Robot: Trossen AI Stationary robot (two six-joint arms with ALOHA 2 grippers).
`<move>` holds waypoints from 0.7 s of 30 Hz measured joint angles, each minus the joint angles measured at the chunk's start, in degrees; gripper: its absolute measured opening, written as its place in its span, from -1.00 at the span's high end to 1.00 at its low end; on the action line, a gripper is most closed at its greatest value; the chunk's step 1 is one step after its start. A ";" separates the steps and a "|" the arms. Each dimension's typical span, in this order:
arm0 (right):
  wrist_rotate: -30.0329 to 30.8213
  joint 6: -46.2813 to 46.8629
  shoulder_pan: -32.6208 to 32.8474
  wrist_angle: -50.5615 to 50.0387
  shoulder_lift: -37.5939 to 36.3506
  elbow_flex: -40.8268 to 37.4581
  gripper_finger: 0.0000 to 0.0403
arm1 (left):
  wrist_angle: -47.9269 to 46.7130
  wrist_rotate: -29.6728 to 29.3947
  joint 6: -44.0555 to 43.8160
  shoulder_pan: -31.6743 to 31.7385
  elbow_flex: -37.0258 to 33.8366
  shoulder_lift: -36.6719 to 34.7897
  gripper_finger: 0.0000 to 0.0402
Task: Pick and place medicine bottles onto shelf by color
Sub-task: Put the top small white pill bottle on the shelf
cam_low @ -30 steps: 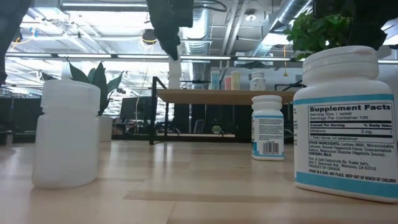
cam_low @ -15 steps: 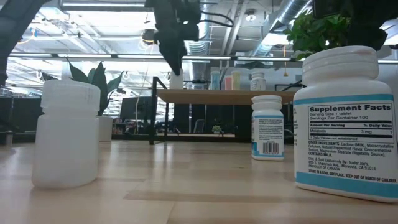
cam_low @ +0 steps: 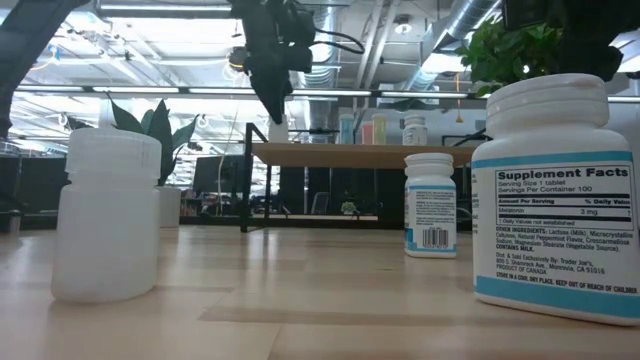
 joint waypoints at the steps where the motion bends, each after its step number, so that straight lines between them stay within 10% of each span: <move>1: 0.00 0.18 0.00 0.00 0.00 0.00 -0.23 | -0.02 0.28 -0.08 0.01 0.00 0.00 0.43; 21: 0.00 -0.52 0.00 0.00 0.00 0.00 -0.23 | -3.82 0.92 -3.54 -1.01 1.86 -0.14 -0.07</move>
